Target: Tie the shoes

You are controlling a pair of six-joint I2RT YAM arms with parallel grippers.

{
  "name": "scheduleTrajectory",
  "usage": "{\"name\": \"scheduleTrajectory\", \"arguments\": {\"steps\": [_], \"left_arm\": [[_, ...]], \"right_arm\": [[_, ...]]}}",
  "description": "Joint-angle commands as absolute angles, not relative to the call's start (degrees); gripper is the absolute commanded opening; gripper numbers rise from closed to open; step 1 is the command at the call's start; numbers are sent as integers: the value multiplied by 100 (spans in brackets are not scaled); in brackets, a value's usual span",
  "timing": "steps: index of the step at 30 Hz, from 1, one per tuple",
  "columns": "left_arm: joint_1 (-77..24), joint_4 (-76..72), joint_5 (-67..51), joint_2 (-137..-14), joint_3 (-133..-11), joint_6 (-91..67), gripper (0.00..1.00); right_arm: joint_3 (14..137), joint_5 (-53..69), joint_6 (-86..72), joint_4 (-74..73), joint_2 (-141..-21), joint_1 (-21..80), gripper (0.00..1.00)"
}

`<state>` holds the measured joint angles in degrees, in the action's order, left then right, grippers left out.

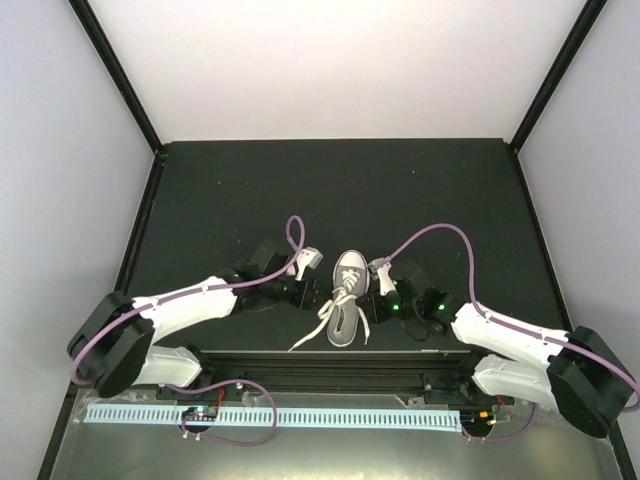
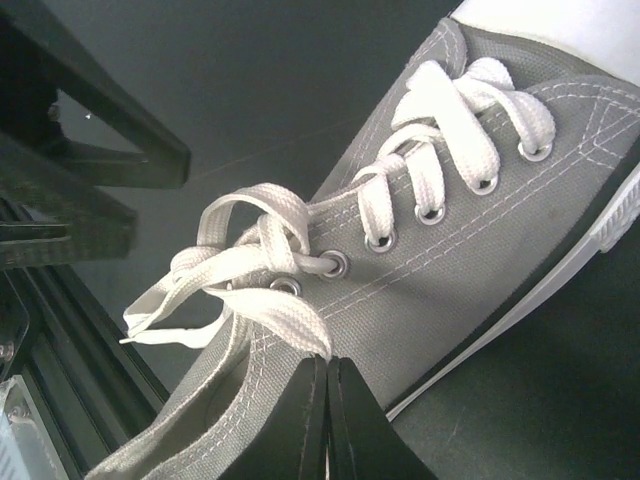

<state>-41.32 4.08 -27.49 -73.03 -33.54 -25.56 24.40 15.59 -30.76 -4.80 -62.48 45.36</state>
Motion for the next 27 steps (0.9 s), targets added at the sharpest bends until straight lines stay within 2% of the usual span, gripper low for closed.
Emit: {"name": "scheduleTrajectory", "arguments": {"steps": [1, 14, 16, 19, 21, 27], "left_arm": [[-4101, 39, -2930, -7708, -3618, -2649, 37], [-4096, -148, -3074, -8067, -3647, -2569, 29], [-4096, -192, -3115, -8121, -3655, -2570, 26], [-4096, -287, -3171, -8195, -3652, -2591, 9], [-4096, -425, -3176, -8167, -3606, -2639, 2], [-4096, -825, -3124, -7947, -3428, -2773, 2]], "right_arm": [[2366, 1586, -3035, -362, -6134, 4561, 2], [2362, 1591, -3032, -342, -6119, 4561, 2], [2392, 1583, -3036, -355, -6117, 4559, 2], [2477, 1573, -3026, -368, -6125, 4560, 2], [2568, 1563, -3037, -374, -6139, 4554, 2], [2876, 1636, -3038, -270, -6299, 4555, 2]]}}
